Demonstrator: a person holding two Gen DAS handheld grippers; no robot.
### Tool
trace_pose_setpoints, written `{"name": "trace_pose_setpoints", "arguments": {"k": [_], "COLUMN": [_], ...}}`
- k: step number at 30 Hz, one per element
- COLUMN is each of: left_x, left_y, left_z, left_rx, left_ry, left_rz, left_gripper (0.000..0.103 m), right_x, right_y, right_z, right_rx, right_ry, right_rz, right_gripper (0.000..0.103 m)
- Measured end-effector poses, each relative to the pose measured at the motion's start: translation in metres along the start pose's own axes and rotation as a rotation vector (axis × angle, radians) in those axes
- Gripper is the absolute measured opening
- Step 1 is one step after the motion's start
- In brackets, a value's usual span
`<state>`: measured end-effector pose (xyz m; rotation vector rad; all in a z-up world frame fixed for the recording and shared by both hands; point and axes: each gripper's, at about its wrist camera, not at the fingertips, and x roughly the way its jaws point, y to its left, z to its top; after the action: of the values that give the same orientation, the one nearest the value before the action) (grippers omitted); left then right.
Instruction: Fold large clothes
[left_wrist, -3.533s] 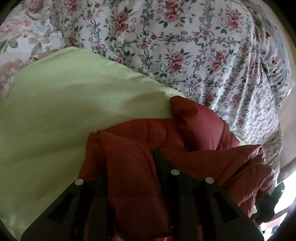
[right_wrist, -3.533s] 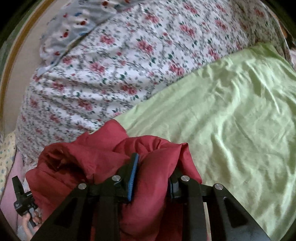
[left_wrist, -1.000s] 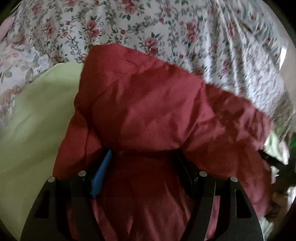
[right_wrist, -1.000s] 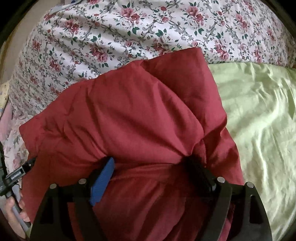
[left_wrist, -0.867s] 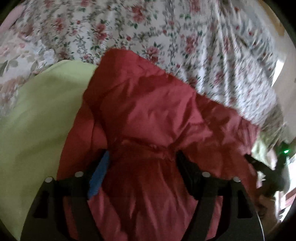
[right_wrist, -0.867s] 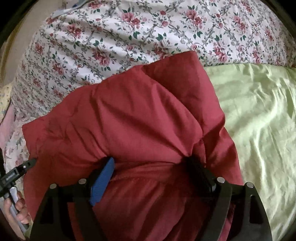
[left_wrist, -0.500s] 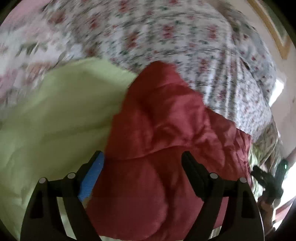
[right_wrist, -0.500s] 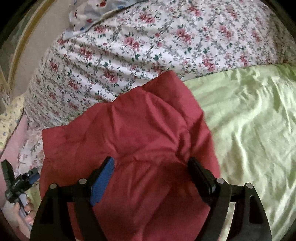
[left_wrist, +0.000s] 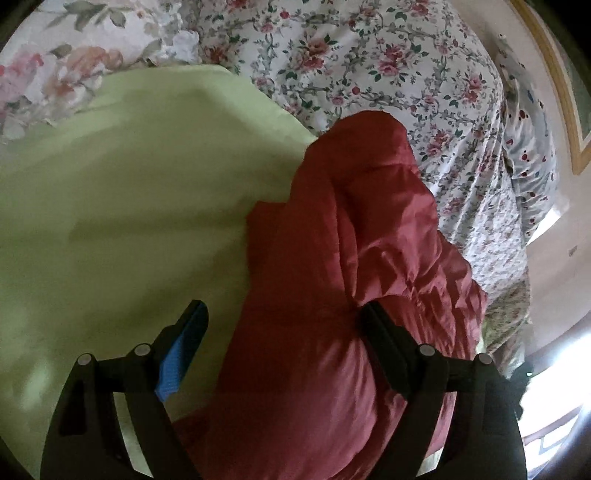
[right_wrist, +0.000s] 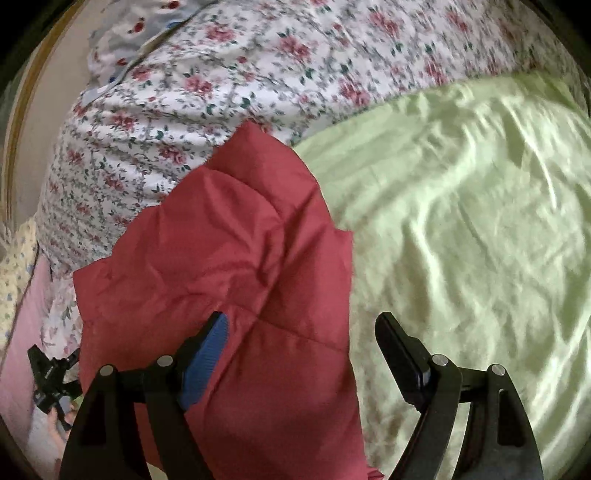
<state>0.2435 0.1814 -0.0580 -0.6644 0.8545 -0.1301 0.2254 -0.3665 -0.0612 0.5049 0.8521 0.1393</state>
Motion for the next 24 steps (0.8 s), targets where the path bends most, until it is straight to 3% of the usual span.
{"name": "trace_pose_setpoints", "arguments": {"k": [3,5,9,10,12,15,17,19,24], "left_x": [0.011,0.023,0.046,0.051,0.050,0.039,0.026,0.008,-0.034], "left_y": [0.003,0.005,0.005,0.004,0.004,-0.004,-0.008,-0.013,-0.018], "left_z": [0.004,0.005,0.000,-0.001,-0.003,-0.006,-0.007,-0.011,-0.032], "left_rx": [-0.037,-0.055,-0.081,-0.090,-0.095,-0.057,-0.041,-0.028,0.007], "left_ry": [0.038,0.080,0.155,0.171,0.173,0.170,0.163,0.158,0.160], "left_rz": [-0.055,-0.091,-0.149,-0.164,-0.207,-0.221,-0.240,-0.262,-0.276], "left_gripper": [0.086,0.090,0.093,0.093,0.076,0.056,0.049,0.047,0.047], "right_x": [0.012,0.021,0.040,0.043,0.044,0.038,0.028,0.016,-0.016], "right_y": [-0.012,-0.018,-0.016,-0.012,-0.004,0.006,0.011,0.017,0.032], "right_z": [-0.001,-0.002,-0.007,-0.008,-0.011,-0.013,-0.012,-0.013,-0.030], "right_rx": [0.074,0.129,0.169,0.157,0.142,0.125,0.119,0.108,0.075], "right_ry": [0.042,0.072,0.144,0.153,0.170,0.170,0.167,0.163,0.175], "right_rz": [0.084,0.113,0.203,0.207,0.220,0.206,0.219,0.226,0.241], "right_gripper": [0.086,0.097,0.098,0.095,0.088,0.067,0.049,0.043,0.040]}}
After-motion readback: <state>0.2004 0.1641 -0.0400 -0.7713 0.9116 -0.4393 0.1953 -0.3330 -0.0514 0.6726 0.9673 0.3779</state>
